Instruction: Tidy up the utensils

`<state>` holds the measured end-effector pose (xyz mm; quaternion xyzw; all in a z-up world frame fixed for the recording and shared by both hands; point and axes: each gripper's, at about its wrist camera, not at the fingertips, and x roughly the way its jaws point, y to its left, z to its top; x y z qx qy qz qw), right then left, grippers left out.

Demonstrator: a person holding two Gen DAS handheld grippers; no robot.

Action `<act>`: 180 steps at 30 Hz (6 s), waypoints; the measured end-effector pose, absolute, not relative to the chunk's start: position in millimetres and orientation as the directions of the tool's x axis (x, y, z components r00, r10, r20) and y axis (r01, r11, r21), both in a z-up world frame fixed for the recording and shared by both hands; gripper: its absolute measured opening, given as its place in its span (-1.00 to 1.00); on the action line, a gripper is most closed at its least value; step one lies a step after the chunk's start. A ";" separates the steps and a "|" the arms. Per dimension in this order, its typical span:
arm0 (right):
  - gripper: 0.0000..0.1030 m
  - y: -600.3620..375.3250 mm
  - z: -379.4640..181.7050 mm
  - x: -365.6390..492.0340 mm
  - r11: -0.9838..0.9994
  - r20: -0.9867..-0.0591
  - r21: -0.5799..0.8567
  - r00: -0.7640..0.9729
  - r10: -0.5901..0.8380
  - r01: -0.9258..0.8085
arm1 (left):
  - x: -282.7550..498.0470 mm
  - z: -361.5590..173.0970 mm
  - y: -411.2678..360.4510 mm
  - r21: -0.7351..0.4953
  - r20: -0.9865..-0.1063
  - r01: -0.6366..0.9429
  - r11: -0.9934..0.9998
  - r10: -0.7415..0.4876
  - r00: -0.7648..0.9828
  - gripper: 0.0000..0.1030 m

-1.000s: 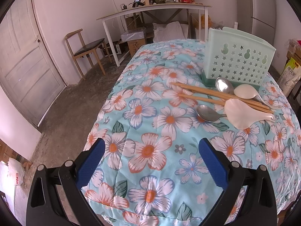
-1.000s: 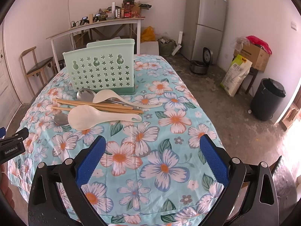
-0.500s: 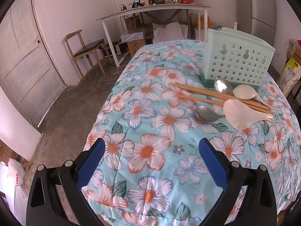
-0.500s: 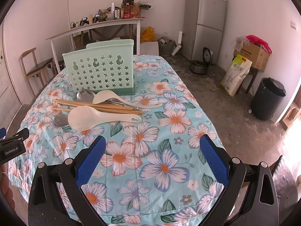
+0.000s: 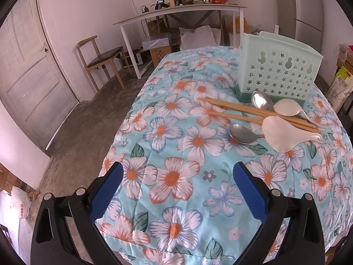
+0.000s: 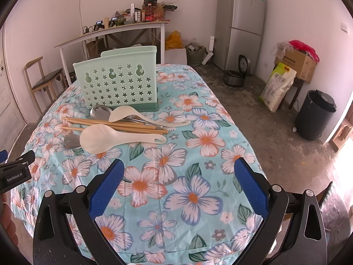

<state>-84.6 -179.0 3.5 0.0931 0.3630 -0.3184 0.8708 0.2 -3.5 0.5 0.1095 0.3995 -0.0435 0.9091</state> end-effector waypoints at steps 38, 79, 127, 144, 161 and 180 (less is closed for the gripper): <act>0.85 -177.5 -15.9 -62.8 0.825 -0.714 -0.063 0.553 -0.431 0.562 | 21.1 -10.0 -4.2 0.163 -0.763 0.184 0.969 0.006 0.646 0.89; 0.85 -179.4 -81.3 -44.9 0.891 -0.759 0.050 0.597 -0.260 0.451 | 94.5 -41.7 2.9 -0.384 -0.703 0.390 0.837 -0.539 0.464 0.64; 0.85 -178.8 -84.8 -44.1 0.894 -0.751 0.034 0.602 -0.273 0.447 | 104.7 -64.2 7.7 -0.557 -0.704 0.238 0.796 -0.604 0.373 -0.90; 0.85 -179.5 -84.2 -44.8 0.893 -0.748 0.030 0.603 -0.278 0.449 | 114.3 -82.0 37.4 -0.656 -0.685 0.094 0.749 -0.643 0.343 -0.86; 0.85 -177.3 -83.7 -45.1 0.894 -0.747 0.029 0.603 -0.278 0.448 | 106.0 -75.5 26.0 -0.575 -0.711 0.150 0.804 -0.582 0.395 -0.80; 0.85 -180.1 -84.9 -44.8 0.892 -0.748 0.032 0.603 -0.278 0.451 | 101.4 -69.7 17.5 -0.490 -0.720 0.230 0.841 -0.539 0.437 -0.79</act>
